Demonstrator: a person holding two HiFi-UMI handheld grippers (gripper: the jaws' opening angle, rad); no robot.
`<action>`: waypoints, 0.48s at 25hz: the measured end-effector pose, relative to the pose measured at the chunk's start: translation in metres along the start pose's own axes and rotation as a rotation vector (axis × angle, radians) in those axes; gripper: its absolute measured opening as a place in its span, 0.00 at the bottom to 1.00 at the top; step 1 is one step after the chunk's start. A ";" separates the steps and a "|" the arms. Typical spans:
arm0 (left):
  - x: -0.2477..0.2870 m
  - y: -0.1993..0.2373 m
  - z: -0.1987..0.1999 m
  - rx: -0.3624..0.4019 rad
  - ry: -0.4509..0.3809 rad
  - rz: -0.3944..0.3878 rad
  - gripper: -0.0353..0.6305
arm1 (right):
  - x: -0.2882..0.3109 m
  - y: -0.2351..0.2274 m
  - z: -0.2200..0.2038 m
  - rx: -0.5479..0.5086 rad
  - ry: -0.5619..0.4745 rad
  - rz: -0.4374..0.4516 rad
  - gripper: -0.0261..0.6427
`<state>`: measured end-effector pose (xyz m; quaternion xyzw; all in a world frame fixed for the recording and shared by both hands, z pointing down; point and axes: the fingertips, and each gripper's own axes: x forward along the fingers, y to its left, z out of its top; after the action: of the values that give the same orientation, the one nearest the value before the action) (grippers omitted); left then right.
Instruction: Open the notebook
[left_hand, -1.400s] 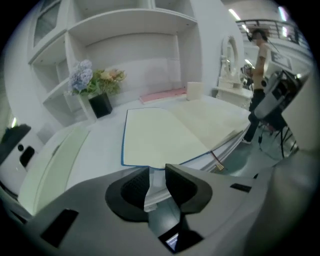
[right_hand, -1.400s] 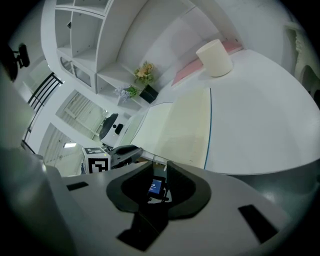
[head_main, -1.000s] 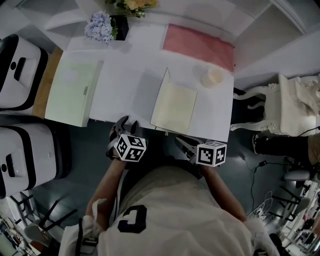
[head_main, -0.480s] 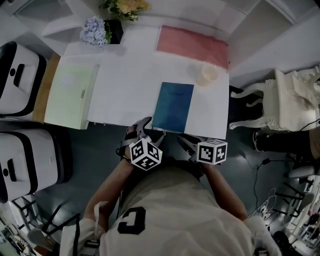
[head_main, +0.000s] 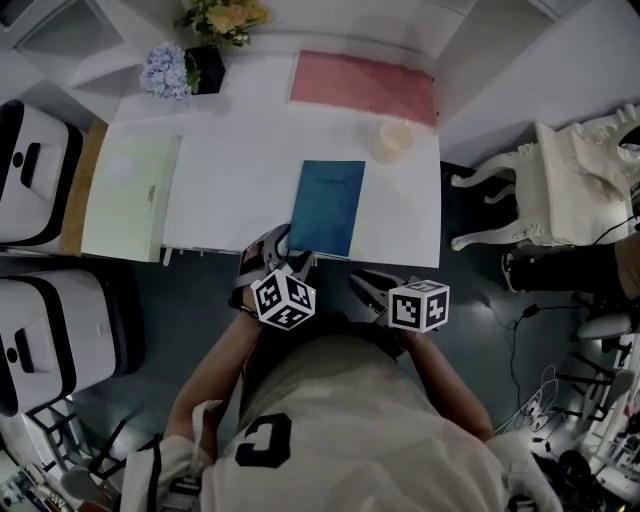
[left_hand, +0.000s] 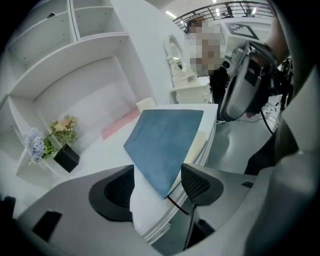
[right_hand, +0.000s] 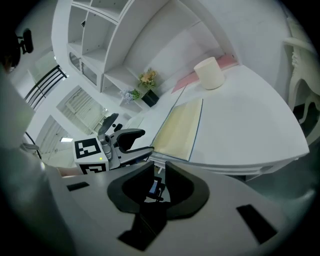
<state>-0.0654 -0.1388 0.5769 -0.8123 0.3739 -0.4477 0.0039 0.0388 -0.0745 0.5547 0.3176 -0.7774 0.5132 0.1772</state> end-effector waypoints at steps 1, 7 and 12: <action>-0.003 0.001 0.000 -0.016 -0.006 0.009 0.50 | -0.002 -0.001 -0.002 0.003 0.000 0.000 0.16; -0.018 0.016 -0.011 -0.278 -0.030 0.037 0.42 | -0.012 -0.001 -0.012 0.010 -0.002 0.014 0.16; -0.026 0.033 -0.031 -0.602 -0.050 0.039 0.39 | -0.017 0.003 -0.018 0.003 0.007 0.037 0.16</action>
<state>-0.1160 -0.1367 0.5650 -0.7803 0.5053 -0.2964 -0.2191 0.0490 -0.0524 0.5497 0.3017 -0.7816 0.5187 0.1701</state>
